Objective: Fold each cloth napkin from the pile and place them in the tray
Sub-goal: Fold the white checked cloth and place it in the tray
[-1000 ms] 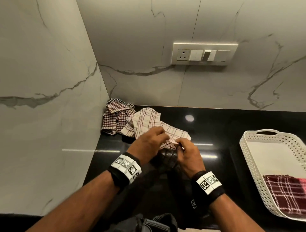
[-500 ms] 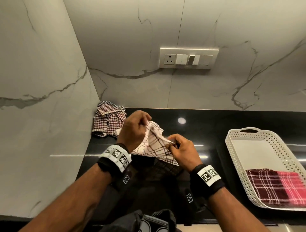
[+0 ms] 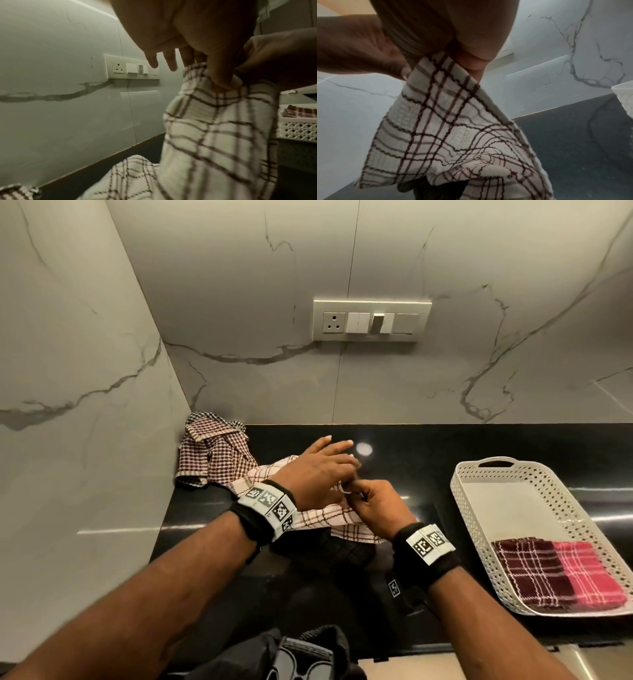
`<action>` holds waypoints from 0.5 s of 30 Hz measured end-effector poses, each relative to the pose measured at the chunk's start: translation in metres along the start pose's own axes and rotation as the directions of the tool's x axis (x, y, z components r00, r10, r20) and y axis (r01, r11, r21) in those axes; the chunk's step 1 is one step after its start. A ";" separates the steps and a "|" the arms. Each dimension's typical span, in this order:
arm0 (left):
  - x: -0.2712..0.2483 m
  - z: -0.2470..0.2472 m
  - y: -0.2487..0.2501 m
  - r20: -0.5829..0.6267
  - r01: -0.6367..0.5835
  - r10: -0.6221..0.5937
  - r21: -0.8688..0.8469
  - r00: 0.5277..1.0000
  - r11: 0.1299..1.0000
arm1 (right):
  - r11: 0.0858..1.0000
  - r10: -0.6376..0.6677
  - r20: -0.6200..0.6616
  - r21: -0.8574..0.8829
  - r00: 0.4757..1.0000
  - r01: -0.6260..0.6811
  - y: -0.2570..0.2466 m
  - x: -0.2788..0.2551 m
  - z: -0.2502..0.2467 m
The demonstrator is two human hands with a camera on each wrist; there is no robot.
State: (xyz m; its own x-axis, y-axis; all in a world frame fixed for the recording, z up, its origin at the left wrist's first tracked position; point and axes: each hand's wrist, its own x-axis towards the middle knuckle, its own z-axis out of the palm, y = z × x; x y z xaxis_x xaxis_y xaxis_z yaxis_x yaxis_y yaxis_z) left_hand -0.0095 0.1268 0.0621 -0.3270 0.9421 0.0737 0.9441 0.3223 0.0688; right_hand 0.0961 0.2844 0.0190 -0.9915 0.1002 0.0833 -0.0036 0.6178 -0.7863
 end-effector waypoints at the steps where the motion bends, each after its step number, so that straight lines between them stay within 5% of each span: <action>1: 0.002 -0.004 -0.003 0.011 -0.013 0.012 0.036 1.000 0.999 | 1.000 -0.013 0.021 0.018 1.000 0.013 -0.002 -0.002 -0.001; 5: -0.002 -0.017 -0.027 -0.144 -0.030 0.035 0.037 0.989 0.999 | 0.994 0.087 -0.044 0.062 0.995 -0.085 0.007 -0.005 -0.003; 9: -0.024 -0.034 -0.068 -0.350 0.154 -0.142 0.005 0.926 0.988 | 0.979 0.204 -0.154 0.018 0.967 -0.203 0.029 -0.012 -0.018; 15: -0.063 -0.058 -0.115 -0.354 0.440 -0.416 -0.012 0.838 0.898 | 0.967 0.184 -0.264 -0.124 0.947 -0.223 0.036 -0.019 -0.066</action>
State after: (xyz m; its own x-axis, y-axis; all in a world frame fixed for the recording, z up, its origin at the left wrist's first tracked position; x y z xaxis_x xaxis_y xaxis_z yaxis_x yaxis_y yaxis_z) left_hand -0.0996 0.0254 0.1076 -0.6810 0.6229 0.3849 0.7031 0.7031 0.1062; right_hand 0.1235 0.3562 0.0301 -0.9051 0.4142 0.0956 0.2333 0.6719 -0.7030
